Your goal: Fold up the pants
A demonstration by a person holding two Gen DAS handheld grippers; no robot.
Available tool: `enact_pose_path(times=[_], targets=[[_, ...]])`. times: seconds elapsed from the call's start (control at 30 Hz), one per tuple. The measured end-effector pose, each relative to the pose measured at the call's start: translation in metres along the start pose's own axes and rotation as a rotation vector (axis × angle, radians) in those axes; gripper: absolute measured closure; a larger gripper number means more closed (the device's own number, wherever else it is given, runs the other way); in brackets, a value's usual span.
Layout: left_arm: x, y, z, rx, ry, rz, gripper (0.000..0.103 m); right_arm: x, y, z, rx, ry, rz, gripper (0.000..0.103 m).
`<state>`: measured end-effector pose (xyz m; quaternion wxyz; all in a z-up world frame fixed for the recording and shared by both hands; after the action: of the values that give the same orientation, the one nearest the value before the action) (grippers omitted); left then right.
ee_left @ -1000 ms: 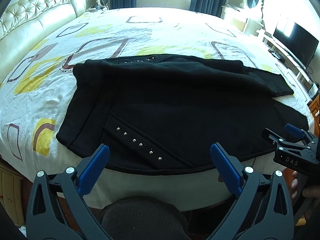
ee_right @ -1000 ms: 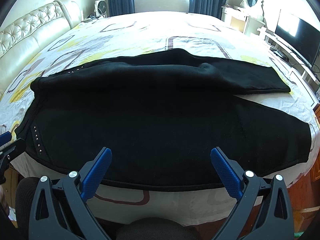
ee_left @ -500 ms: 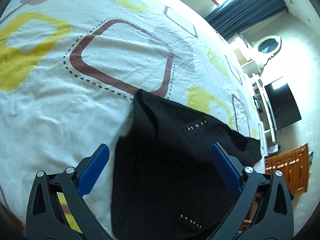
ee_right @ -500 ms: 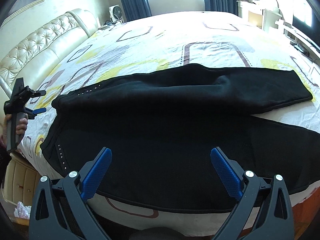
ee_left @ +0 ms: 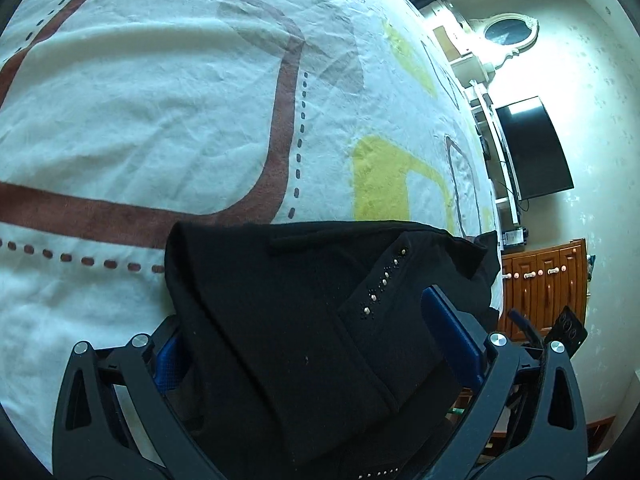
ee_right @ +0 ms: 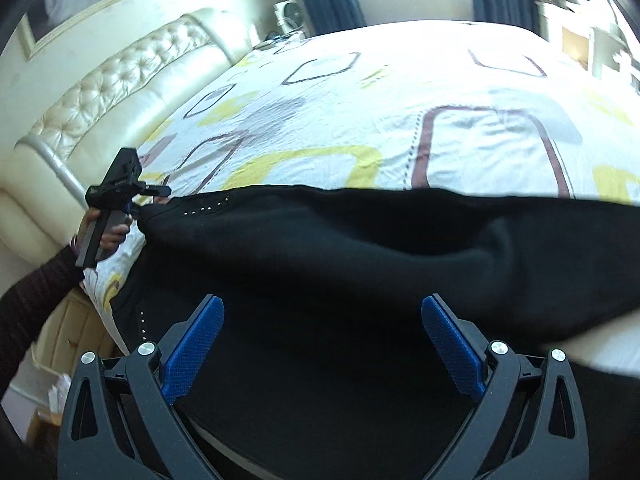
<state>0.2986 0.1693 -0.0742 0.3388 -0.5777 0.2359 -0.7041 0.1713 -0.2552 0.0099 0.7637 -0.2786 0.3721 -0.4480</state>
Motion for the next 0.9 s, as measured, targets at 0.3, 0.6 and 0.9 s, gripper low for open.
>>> enact_pose_path(times=[0.3, 0.6, 0.9], targets=[[-0.009, 0.005, 0.003, -0.032, 0.041, -0.008, 0.002, 0.036, 0.108, 0.081, -0.313, -0.252, -0.119, 0.004], [-0.010, 0.000, 0.003, -0.018, 0.041, -0.044, 0.003, 0.051, 0.145, 0.074, -0.507, -0.294, -0.113, 0.050], [-0.007, 0.003, 0.012, 0.033, 0.065, 0.044, 0.093, 0.056, 0.110, 0.074, -0.391, -0.231, -0.137, 0.083]])
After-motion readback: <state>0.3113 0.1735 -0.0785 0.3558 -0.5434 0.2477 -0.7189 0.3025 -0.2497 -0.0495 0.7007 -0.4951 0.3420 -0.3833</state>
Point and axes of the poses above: each gripper's, at about its wrist camera, not at the fingertips, and y roughly the way its jaws point, x to its right, z to its top, the point moved 2 cm from there along y, roughly the way its jaws point, and after that the axes turned 3 degrees about y, right-handed, at the moved point
